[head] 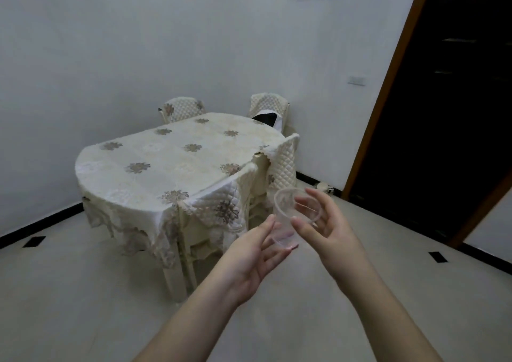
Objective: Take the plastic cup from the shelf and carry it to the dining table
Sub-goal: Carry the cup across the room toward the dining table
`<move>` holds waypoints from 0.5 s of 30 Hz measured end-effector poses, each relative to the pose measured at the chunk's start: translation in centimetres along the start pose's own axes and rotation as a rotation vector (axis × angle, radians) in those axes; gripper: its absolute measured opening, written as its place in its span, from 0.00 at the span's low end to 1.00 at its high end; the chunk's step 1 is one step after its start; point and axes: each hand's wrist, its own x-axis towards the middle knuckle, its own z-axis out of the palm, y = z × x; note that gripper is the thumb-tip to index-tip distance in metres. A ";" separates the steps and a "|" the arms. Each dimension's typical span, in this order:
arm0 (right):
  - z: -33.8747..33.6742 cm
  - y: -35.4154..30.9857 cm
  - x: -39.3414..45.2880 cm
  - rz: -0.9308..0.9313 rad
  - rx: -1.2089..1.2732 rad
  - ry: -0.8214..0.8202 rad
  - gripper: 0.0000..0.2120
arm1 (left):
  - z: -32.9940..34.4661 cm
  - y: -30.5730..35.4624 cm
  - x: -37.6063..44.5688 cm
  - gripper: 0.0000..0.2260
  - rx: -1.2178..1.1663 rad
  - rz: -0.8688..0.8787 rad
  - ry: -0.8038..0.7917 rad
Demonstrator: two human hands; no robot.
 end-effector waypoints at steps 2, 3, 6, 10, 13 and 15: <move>-0.6 0.5 1.5 0.001 -0.016 0.041 0.33 | 0.8 0.5 2.3 0.13 0.016 -0.025 -0.030; -1.0 0.8 2.2 0.006 -0.030 0.065 0.33 | 1.2 0.5 3.4 0.13 0.011 -0.042 -0.042; -2.6 1.6 4.1 0.029 -0.065 0.103 0.33 | 2.1 0.1 6.7 0.15 0.005 -0.084 -0.066; -6.4 3.5 7.5 0.059 -0.073 0.155 0.33 | 4.8 -0.8 12.4 0.13 0.014 -0.137 -0.032; -10.0 5.3 10.4 0.090 -0.110 0.169 0.32 | 7.3 -1.9 17.0 0.13 0.020 -0.165 -0.034; -12.9 6.3 12.6 0.106 -0.139 0.171 0.32 | 9.5 -2.7 20.1 0.13 0.040 -0.172 -0.029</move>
